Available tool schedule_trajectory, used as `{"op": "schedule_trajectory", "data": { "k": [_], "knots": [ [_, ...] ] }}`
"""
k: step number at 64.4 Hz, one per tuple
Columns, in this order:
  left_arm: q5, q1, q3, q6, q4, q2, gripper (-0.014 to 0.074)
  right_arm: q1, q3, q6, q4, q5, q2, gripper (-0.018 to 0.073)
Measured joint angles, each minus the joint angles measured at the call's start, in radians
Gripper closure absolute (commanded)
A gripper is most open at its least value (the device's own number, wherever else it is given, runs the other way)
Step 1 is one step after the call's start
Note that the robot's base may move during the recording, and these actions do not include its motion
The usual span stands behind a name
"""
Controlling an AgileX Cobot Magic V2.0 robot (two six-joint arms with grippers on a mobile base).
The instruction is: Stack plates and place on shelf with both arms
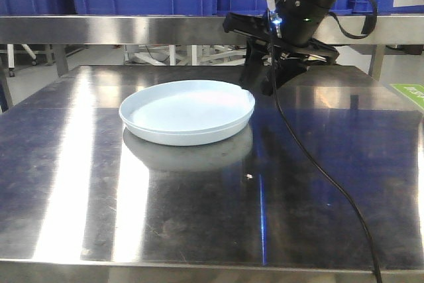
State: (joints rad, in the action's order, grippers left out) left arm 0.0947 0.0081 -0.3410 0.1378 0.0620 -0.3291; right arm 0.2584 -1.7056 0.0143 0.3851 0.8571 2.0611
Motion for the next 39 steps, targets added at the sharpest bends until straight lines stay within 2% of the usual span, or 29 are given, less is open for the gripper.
{"op": "schedule_trajectory", "data": {
  "k": [39],
  "knots": [
    [0.000,0.000,0.000,0.000,0.000,0.000,0.0514,0.048,-0.002,-0.014,-0.012,-0.002,0.054,0.0223]
  ]
}}
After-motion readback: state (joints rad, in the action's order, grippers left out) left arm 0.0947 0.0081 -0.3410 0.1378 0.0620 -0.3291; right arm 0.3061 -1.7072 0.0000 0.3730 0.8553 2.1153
